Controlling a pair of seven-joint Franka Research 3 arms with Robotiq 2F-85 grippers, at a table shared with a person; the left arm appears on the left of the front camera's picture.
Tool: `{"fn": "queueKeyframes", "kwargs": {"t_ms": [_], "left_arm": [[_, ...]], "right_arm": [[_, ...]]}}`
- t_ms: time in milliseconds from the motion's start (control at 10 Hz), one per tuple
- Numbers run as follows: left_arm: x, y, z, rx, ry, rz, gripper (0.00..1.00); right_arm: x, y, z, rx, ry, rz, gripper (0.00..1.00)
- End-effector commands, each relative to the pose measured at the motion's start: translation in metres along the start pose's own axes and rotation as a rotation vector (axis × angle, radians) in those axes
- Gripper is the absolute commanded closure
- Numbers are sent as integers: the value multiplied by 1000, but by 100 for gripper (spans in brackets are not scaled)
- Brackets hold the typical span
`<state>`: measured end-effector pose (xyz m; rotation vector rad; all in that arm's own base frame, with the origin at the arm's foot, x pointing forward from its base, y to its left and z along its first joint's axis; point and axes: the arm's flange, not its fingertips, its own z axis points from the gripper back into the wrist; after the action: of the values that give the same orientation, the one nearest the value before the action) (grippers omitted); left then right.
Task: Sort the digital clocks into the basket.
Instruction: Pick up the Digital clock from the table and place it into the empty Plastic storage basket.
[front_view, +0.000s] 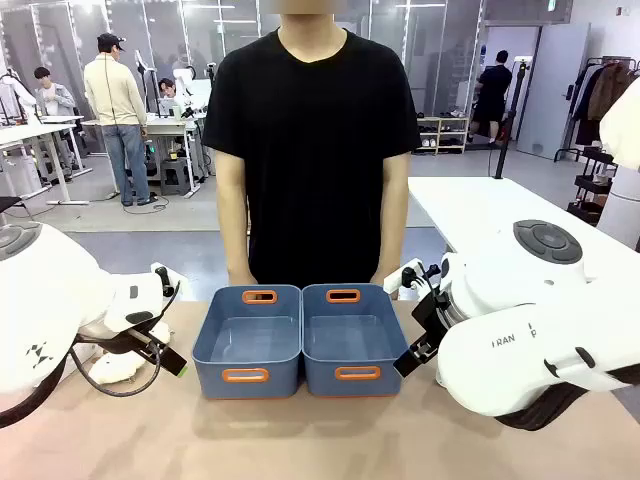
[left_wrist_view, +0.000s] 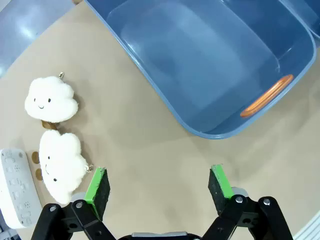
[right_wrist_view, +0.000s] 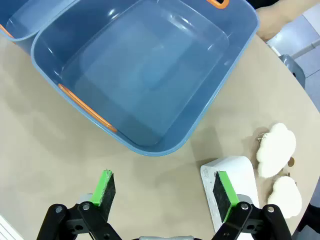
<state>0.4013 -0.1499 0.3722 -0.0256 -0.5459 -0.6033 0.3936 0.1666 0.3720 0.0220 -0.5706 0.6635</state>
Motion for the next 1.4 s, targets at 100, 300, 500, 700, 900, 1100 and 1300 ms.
{"fn": "queueKeyframes", "kwargs": {"t_ms": [100, 300, 500, 700, 900, 1100, 1300], "left_arm": [[0, 0, 0, 0, 0, -1, 0], [0, 0, 0, 0, 0, -1, 0], [0, 0, 0, 0, 0, -1, 0], [0, 0, 0, 0, 0, -1, 0], [0, -1, 0, 0, 0, -1, 0], [31, 28, 36, -109, 30, 9, 0], [46, 69, 69, -405, 40, 102, 0]], "right_arm": [[0, 0, 0, 0, 0, 0, 0], [0, 0, 0, 0, 0, 0, 0], [0, 0, 0, 0, 0, 0, 0], [0, 0, 0, 0, 0, 0, 0], [0, 0, 0, -1, 0, 2, 0], [25, -37, 42, 173, 75, -64, 0], [43, -87, 69, 415, 116, -183, 0]]}}
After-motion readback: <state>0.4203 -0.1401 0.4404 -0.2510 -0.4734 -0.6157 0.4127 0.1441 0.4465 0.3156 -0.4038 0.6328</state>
